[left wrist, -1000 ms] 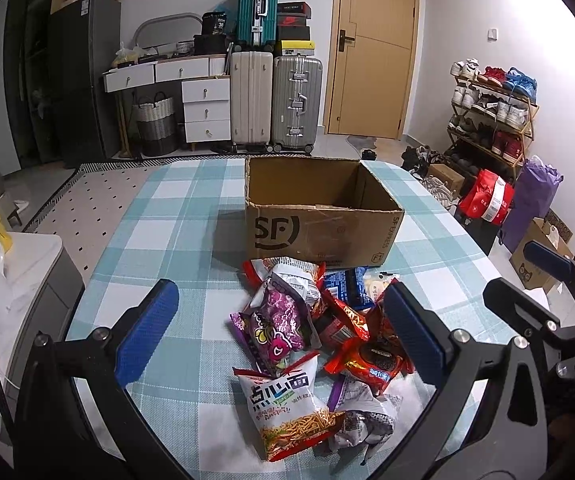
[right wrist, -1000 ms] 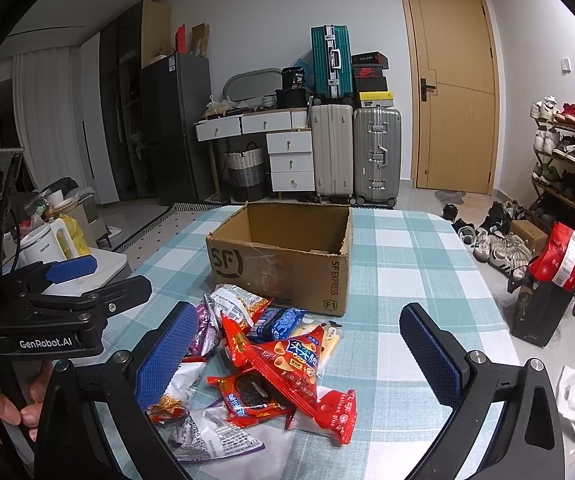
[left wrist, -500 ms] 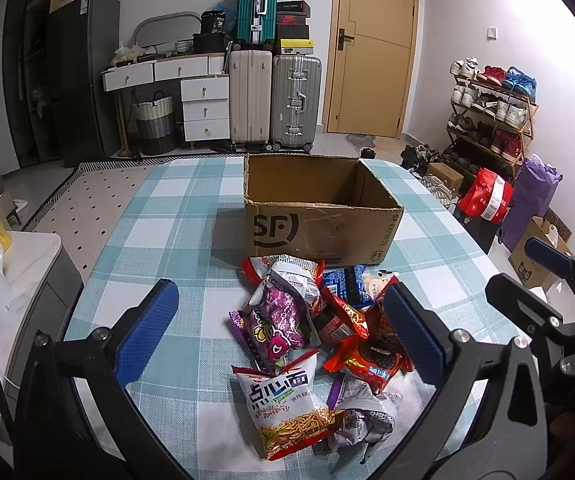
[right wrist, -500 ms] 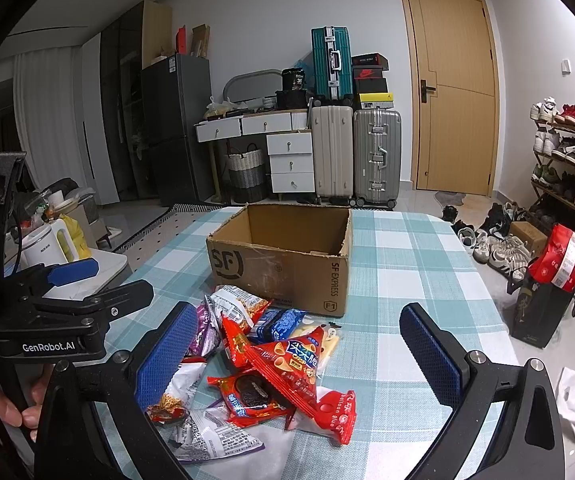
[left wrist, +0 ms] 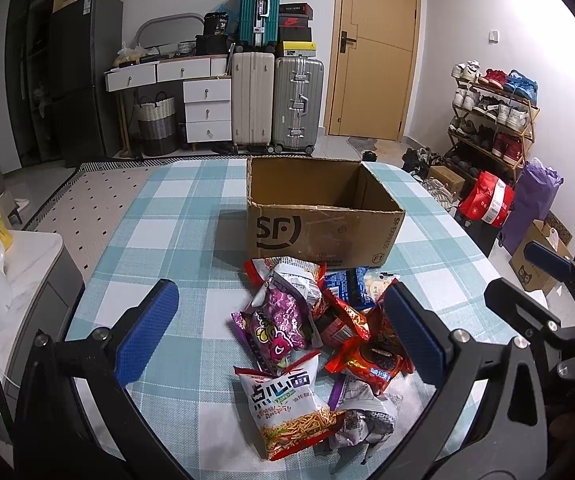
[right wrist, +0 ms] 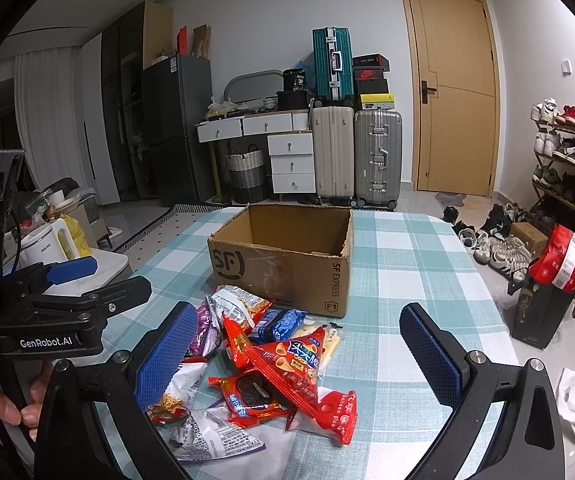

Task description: Organize snacks

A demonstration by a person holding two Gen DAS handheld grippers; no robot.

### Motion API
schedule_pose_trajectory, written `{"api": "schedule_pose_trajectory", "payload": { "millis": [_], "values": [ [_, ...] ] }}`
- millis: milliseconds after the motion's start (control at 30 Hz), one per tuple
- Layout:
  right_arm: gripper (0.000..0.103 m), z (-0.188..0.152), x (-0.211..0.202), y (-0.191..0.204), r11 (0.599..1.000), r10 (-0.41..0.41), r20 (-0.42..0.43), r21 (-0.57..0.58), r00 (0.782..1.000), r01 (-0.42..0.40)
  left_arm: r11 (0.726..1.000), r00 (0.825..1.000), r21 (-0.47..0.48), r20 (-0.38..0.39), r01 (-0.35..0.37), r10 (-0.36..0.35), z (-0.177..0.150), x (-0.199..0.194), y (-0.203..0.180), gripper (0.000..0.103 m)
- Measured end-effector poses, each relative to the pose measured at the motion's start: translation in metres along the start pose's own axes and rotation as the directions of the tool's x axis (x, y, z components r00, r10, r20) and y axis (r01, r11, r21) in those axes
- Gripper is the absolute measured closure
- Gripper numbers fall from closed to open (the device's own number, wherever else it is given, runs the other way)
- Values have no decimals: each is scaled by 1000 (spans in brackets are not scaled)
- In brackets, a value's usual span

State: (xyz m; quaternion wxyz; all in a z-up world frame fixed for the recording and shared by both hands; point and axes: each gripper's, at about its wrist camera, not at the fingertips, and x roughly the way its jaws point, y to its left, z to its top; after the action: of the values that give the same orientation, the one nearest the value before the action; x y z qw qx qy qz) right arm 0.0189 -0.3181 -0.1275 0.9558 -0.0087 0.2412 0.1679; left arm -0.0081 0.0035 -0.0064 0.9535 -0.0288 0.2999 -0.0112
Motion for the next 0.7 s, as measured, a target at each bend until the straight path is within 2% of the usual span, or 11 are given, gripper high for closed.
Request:
{"api": "schedule_pose_trajectory", "payload": {
  "millis": [700],
  "values": [
    [0,-6,6,4,1000,7,-13,-8,1000,-7,1000,1000,-5,-12,-1,1,-6,1,13,1]
  ]
}}
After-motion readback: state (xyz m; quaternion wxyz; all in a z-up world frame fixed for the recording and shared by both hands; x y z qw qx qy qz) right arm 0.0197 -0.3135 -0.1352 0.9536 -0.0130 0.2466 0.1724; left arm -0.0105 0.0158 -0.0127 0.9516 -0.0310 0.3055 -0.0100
